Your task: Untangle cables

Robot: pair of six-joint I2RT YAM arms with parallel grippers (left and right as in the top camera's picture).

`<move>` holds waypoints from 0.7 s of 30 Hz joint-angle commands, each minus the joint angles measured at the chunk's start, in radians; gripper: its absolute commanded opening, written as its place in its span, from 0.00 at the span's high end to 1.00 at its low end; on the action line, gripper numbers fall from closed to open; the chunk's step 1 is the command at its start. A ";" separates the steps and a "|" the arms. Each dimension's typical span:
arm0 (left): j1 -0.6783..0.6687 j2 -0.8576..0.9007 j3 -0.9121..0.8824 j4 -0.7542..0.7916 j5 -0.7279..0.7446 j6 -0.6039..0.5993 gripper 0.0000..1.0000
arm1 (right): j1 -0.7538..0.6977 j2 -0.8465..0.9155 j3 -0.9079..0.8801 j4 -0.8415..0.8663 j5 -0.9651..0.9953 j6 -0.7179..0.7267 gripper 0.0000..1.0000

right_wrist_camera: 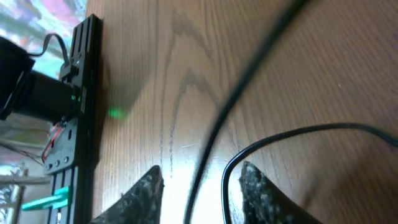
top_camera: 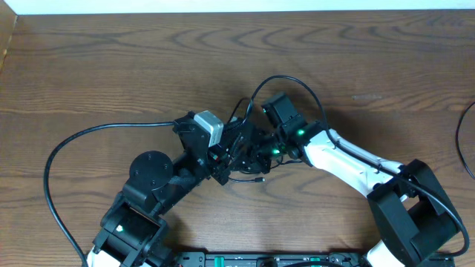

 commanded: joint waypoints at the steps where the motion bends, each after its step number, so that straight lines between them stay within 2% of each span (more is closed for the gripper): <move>1: 0.003 -0.011 0.028 0.003 -0.014 0.002 0.92 | -0.010 0.003 -0.003 -0.003 -0.002 0.017 0.79; 4: 0.003 -0.011 0.028 0.003 -0.014 0.002 0.92 | -0.011 0.003 -0.003 -0.007 0.014 0.023 0.99; 10: 0.003 -0.010 0.028 0.001 -0.045 0.003 0.92 | -0.011 0.003 -0.003 -0.019 0.028 0.024 0.99; 15: 0.003 -0.010 0.028 -0.030 -0.137 0.003 0.92 | -0.014 0.003 -0.003 -0.053 0.138 0.062 0.99; 21: 0.003 0.009 0.028 -0.126 -0.348 0.009 0.92 | -0.040 0.003 -0.003 -0.113 0.185 0.084 0.99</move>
